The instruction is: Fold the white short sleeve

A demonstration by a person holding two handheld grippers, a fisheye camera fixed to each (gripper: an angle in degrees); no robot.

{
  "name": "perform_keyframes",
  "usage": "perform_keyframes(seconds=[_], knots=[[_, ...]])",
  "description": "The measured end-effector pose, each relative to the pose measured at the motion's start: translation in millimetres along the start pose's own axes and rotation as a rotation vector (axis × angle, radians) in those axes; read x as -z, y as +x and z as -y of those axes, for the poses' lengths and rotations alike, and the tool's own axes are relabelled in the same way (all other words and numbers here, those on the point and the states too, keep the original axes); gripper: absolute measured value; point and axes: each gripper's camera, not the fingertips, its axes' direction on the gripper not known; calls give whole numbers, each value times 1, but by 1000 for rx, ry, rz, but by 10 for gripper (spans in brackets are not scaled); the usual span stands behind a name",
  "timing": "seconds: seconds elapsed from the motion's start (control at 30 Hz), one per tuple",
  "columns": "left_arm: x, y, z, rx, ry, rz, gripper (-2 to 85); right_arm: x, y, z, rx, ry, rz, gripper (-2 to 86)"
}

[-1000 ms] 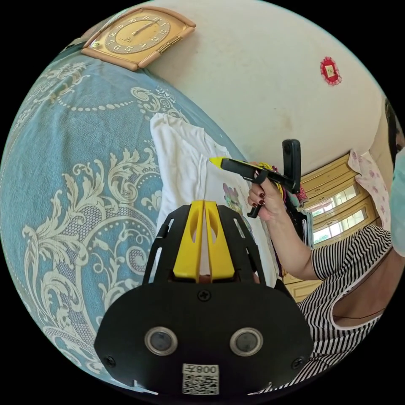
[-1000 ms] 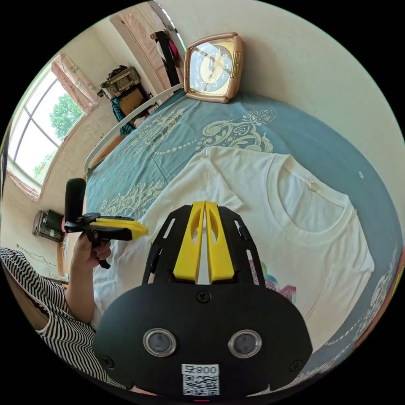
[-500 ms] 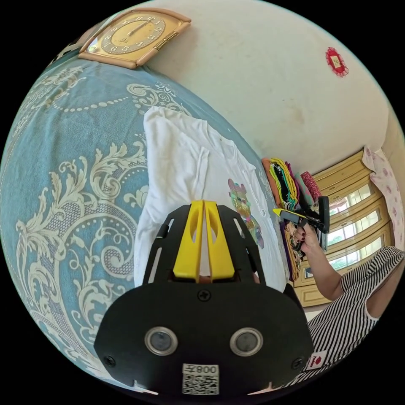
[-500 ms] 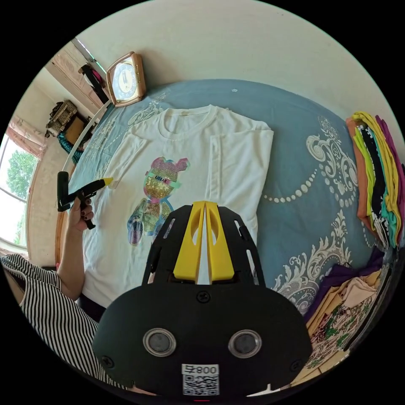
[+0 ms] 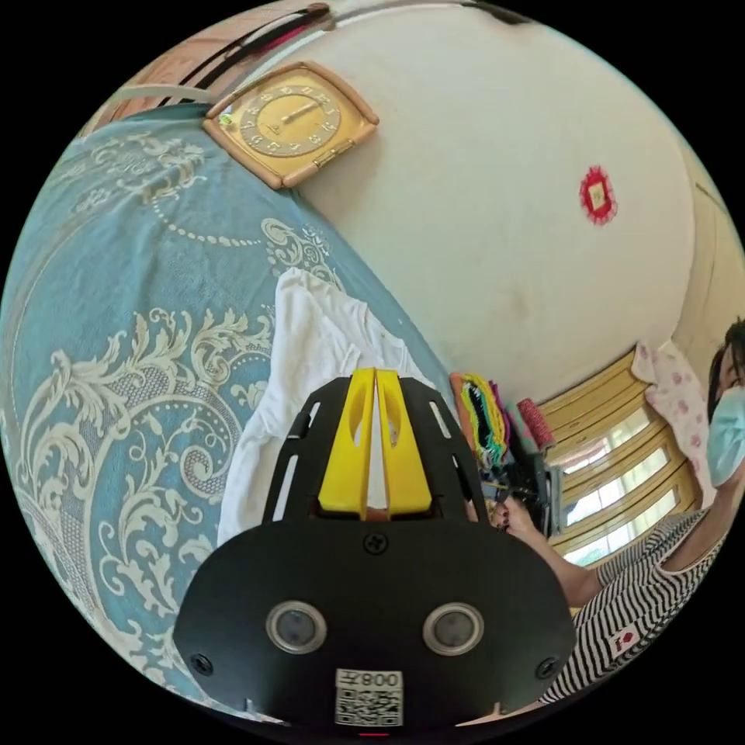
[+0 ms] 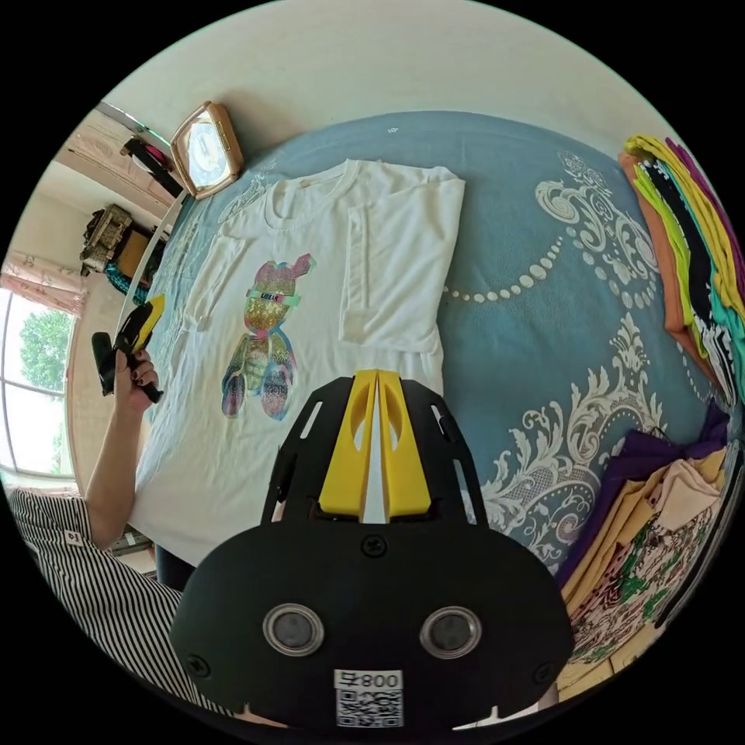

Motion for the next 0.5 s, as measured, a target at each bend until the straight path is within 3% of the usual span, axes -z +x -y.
perform_keyframes(seconds=[0.07,0.17,0.33,0.5], knots=[[20,-13,-13,51,82,-27,1,-9,16,-42,-36,-2,28,1],[34,-30,-32,120,59,38,1,-27,32,-100,-59,-23,108,1],[52,-56,-66,243,111,-100,1,-67,48,-186,-108,-95,141,1],[93,-40,-93,168,4,-74,2,-95,58,-258,-129,-124,173,1]])
